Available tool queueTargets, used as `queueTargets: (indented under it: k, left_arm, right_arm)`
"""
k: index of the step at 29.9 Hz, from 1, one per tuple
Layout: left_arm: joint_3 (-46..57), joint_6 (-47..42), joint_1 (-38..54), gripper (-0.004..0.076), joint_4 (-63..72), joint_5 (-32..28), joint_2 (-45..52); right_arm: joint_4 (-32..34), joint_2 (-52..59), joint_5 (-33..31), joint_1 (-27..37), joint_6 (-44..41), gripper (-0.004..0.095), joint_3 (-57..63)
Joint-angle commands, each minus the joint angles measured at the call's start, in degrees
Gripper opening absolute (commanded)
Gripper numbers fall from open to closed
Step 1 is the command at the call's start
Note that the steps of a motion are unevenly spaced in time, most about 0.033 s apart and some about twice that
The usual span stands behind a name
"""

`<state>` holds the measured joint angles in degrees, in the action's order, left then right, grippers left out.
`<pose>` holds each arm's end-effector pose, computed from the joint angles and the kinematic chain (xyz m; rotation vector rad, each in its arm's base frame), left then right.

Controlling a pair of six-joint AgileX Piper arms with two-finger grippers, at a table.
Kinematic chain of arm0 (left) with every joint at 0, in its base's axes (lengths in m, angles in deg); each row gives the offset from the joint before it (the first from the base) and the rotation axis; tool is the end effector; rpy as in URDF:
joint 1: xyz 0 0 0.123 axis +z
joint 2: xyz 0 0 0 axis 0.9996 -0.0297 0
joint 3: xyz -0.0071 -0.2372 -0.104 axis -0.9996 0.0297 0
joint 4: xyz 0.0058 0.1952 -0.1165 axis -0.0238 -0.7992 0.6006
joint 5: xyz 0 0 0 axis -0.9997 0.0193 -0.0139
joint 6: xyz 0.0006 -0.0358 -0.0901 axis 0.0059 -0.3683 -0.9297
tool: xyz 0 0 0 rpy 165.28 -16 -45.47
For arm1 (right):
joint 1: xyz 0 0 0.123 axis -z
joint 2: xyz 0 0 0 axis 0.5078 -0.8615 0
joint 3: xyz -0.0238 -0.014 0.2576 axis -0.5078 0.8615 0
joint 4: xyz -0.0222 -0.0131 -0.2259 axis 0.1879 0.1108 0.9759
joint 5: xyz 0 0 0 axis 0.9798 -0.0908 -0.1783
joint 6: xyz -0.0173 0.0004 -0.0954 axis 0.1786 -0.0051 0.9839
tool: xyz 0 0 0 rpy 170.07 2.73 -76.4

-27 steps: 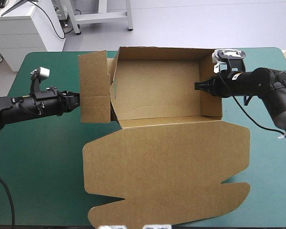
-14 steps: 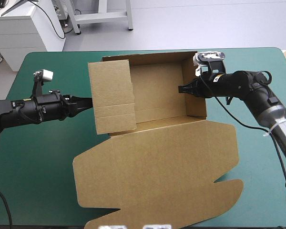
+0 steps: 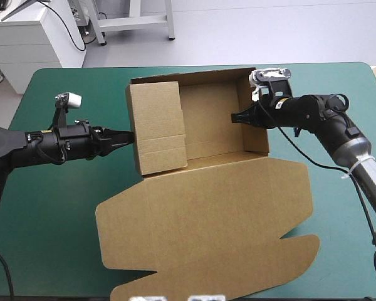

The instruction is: Fold the box

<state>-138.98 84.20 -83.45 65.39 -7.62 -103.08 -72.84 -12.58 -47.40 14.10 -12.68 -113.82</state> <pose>0.2221 -0.0633 0.3614 0.3706 2.1126 -1.1195 0.3088 0.1114 0.3372 -0.2873 2.2853 0.4475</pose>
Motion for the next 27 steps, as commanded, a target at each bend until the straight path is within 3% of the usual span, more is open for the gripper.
queueTargets:
  k: [1, 5, 8, 17, 23, 27]
  left_arm:
    - [-1.84, -0.38, -0.6, 0.0156, 4.03, 1.03, 1.59]
    - [-1.84, -0.38, -0.6, 0.0321, 4.03, 2.48, 1.59]
    - [-1.84, -0.38, -0.6, 0.0403, 3.31, 1.78, 1.59]
    - [-1.84, -1.76, -7.34, 0.0406, -4.01, -7.15, 1.59]
    - [-1.84, -7.06, -12.62, 0.0406, -11.07, -14.89, 1.59]
    - [-1.84, -16.71, -14.78, 0.0405, -19.02, -19.39, 1.59]
  right_arm:
    - [0.92, 2.11, 3.41, -0.17, -2.09, -0.0013, -1.54]
    - [1.07, 2.11, 3.41, -0.17, -2.09, -0.0013, -1.54]
    - [1.07, 2.11, 3.41, -0.17, -2.12, -0.0013, -1.54]
    - [1.71, 2.11, 3.0, -1.24, -3.04, -0.0008, -1.54]
    - [10.44, 2.11, 2.82, -5.59, -8.69, 0.0002, -1.54]
    - [13.51, 2.11, 2.33, -7.07, -11.06, 0.0002, -1.54]
